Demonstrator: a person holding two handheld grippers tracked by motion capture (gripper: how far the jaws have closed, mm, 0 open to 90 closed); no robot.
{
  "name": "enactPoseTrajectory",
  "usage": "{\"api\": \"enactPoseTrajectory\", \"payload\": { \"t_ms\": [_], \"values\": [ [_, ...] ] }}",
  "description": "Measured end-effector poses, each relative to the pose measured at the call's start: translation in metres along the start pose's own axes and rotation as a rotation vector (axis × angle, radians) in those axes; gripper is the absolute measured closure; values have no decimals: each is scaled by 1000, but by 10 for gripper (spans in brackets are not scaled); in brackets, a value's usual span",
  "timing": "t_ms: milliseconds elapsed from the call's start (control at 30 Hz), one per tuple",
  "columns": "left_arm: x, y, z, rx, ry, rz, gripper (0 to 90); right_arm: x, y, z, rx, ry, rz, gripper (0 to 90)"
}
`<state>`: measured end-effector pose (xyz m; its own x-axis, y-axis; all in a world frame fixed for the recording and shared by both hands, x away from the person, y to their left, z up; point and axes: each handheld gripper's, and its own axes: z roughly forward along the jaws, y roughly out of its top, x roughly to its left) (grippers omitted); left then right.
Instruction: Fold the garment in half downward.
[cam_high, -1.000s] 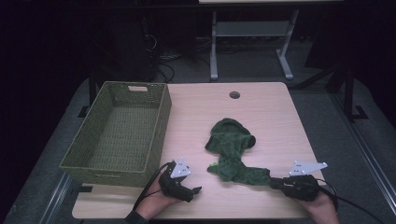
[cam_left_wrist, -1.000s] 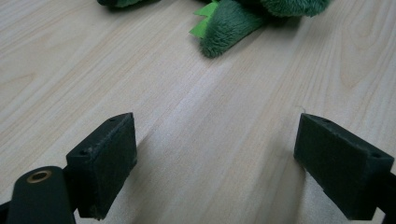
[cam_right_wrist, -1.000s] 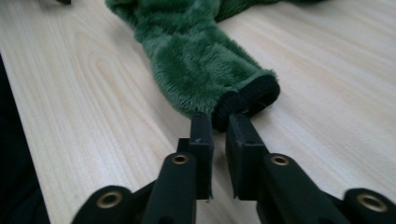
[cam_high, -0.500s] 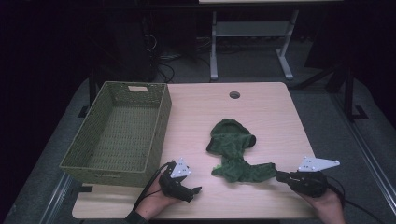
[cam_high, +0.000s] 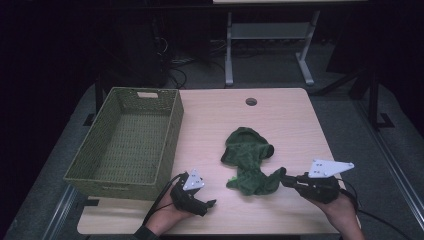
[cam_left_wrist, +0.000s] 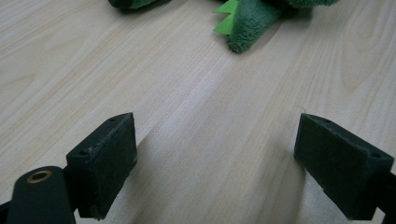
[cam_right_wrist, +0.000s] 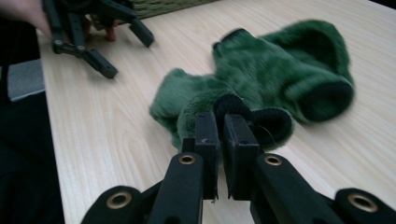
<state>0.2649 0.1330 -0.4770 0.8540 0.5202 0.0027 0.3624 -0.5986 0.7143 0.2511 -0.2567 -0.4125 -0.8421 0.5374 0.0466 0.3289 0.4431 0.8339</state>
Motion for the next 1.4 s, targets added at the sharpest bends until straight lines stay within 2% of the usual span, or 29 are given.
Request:
{"api": "enactPoseTrajectory", "payload": {
  "t_ms": [233,400,467,600,767,967,1033,1133,1400],
  "values": [
    [0,0,0,1,1,1,124,9,22,19,10,76,-68,853],
    [0,0,0,-1,-1,-4,124,13,37,35,15,125,-102,896],
    [0,0,0,-3,-1,-5,124,13,42,44,31,117,-110,895],
    [0,0,0,-3,0,-5,124,10,45,52,42,114,-97,890],
    [0,0,0,-3,0,-5,124,-1,45,47,32,84,-57,896],
    [0,0,0,-2,1,-1,124,-11,31,37,43,62,-13,897],
    [0,0,0,-3,0,-5,124,-12,25,38,66,68,15,897],
    [0,0,0,-3,0,-7,124,-11,23,45,73,85,21,896],
    [0,0,0,1,2,4,124,-3,37,79,109,132,-19,896]
  ]
}}
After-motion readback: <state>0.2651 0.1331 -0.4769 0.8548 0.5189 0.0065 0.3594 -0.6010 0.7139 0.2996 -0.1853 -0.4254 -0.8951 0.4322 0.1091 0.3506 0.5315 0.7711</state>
